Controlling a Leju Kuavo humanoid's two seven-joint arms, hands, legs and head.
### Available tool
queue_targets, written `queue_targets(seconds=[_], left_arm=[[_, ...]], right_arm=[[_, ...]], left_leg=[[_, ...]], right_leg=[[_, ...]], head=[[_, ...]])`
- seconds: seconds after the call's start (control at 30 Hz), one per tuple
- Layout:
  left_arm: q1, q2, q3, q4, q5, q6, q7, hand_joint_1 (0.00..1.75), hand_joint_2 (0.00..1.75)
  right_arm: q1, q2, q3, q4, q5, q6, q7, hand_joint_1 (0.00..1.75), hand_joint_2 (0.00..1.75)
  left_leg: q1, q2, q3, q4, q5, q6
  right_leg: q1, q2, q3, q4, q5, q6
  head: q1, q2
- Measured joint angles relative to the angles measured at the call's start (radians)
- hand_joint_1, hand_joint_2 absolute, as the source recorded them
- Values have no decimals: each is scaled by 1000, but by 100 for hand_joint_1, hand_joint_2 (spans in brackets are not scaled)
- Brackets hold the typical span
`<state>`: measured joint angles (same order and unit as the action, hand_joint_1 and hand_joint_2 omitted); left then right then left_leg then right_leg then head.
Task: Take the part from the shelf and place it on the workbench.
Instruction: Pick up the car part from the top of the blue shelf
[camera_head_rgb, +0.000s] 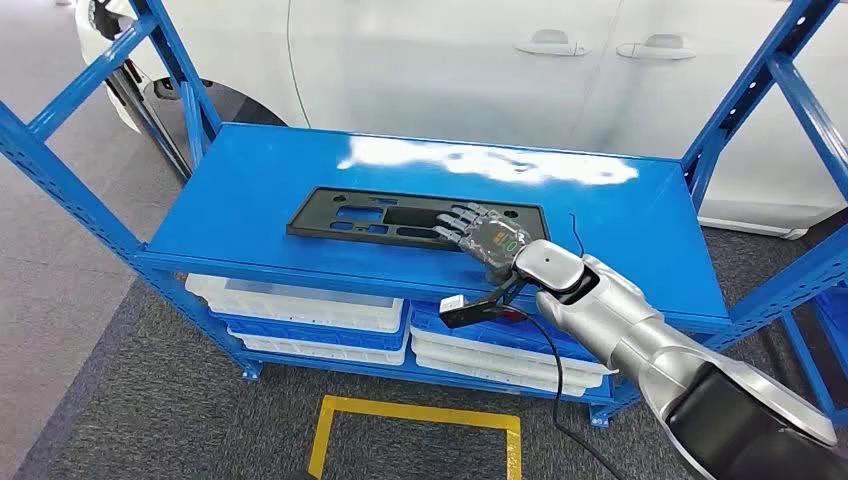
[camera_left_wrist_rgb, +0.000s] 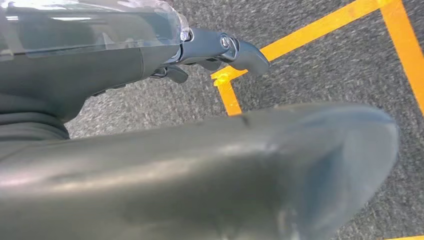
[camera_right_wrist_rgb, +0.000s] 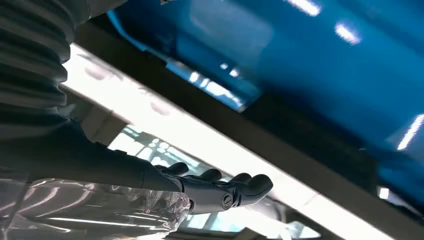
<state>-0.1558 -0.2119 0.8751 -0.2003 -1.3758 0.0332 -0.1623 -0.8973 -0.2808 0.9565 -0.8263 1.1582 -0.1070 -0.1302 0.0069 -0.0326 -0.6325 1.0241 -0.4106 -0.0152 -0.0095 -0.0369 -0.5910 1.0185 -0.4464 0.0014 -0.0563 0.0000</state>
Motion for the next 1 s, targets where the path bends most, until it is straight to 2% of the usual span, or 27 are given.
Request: queue_targets(seconds=[0.13, 0.3, 0.37, 0.4, 0.43, 0.47, 0.5, 0.53, 0.57, 0.6, 0.63, 0.67, 0.73, 0.77, 0.83, 0.9, 0.93, 0.97, 1.0], left_arm=[[3, 0, 0, 0, 0, 1, -3, 0, 0], [3, 0, 0, 0, 0, 1, -3, 0, 0], [3, 0, 0, 0, 0, 1, -3, 0, 0], [2, 0, 0, 0, 0, 1, -3, 0, 0], [1, 0, 0, 0, -2, 0, -3, 0, 0], [0, -1, 0, 0, -4, -2, -3, 0, 0], [-1, -1, 0, 0, -7, -4, -4, 0, 0], [-1, -2, 0, 0, -9, -6, -4, 0, 0], [-1, -3, 0, 0, -10, -8, -4, 0, 0], [-2, -4, 0, 0, -11, -9, -4, 0, 0], [-2, -4, 0, 0, -12, -9, -4, 0, 0], [-2, -5, 0, 0, -14, -10, -4, 0, 0], [-3, -6, 0, 0, -16, -10, -4, 0, 0], [-3, -6, -1, 0, -17, -10, -4, 0, 0], [-4, -6, -1, 0, -17, -10, -4, 0, 0], [-3, -6, -1, 0, -17, -11, -3, 0, 0], [-2, -5, -1, 0, -17, -11, -3, 0, 0], [-2, -5, -1, 0, -17, -11, -3, 0, 0], [-1, -5, -1, 0, -17, -12, -3, 0, 0]], right_arm=[[-4, -1, -8, 13, 8, -1, 11, 0, 175], [-5, -1, -9, 16, 8, -1, 12, 0, 175], [-6, -1, -13, 24, 9, -1, 15, 0, 175], [-8, 2, -18, 36, 11, 1, 19, 0, 175], [-11, 12, -25, 61, 15, 6, 29, 0, 175], [-14, 26, -36, 93, 19, 11, 42, 0, 175], [-19, 42, -48, 127, 24, 15, 57, 0, 175], [-24, 55, -59, 157, 27, 19, 71, 0, 175], [-30, 64, -69, 177, 28, 18, 80, 0, 175], [-37, 71, -77, 190, 29, 18, 84, 0, 175], [-42, 76, -83, 202, 29, 17, 86, 0, 175], [-44, 80, -88, 212, 30, 17, 88, 0, 175], [-47, 83, -97, 229, 30, 16, 91, 0, 175], [-48, 83, -101, 235, 30, 16, 91, 0, 175], [-51, 80, -107, 246, 31, 17, 92, 0, 175], [-52, 73, -109, 254, 31, 17, 91, 0, 175], [-52, 71, -110, 258, 32, 17, 90, 0, 175], [-52, 69, -111, 261, 34, 17, 88, 0, 175], [-52, 69, -111, 264, 36, 17, 85, 0, 175]], left_leg=[[-4, 1, -3, -2, 1, 18], [-5, 1, -3, -2, 1, 21], [-6, 1, -1, -4, 3, 28], [-4, 2, 3, -9, 6, 35], [-2, 2, 6, -12, 9, 42], [0, 2, 9, -14, 9, 46], [1, 1, 12, -13, 8, 49], [1, 1, 14, -10, 5, 47], [-1, 2, 15, -7, 1, 44], [-3, 4, 14, -5, -1, 40], [-5, 7, 13, -4, -2, 35], [-6, 10, 11, -5, -2, 31], [-6, 15, 12, -4, -6, 20], [-6, 16, 8, 8, -16, 14], [-4, 17, -29, 93, -69, 2], [-3, 17, -93, 228, -133, -6], [-3, 17, -115, 272, -145, -9], [-3, 18, -120, 280, -137, -10], [-2, 18, -105, 245, -110, -9]], right_leg=[[3, 2, 2, 1, -2, 12], [3, 1, 2, 0, -1, 14], [1, 1, 3, -3, -1, 20], [-1, 5, -6, 19, -17, 25], [-4, 10, -43, 98, -52, 30], [-6, 16, -69, 153, -67, 33], [-9, 20, -84, 184, -69, 33], [-10, 18, -79, 169, -47, 30], [-6, 9, -44, 93, -11, 25], [-2, 2, -20, 39, 5, 21], [2, -4, -8, 10, 8, 17], [6, -5, -5, 3, 4, 14], [2, 1, -4, -5, 7, 6], [0, 1, -2, -8, 8, 0], [-3, 0, 1, -13, 11, -10], [-3, 0, 1, -13, 10, -13], [-2, 1, 1, -13, 10, -13], [-3, 2, 3, -13, 9, -13], [-3, 3, 5, -13, 8, -12]], head=[[0, 0], [0, 0], [0, 0], [0, 0], [0, 0], [0, 0], [0, 0], [0, 0], [0, 0], [0, 0], [0, 0], [0, 0], [0, 0], [0, 0], [0, 0], [0, 0], [0, 0], [0, 0], [0, 0]])
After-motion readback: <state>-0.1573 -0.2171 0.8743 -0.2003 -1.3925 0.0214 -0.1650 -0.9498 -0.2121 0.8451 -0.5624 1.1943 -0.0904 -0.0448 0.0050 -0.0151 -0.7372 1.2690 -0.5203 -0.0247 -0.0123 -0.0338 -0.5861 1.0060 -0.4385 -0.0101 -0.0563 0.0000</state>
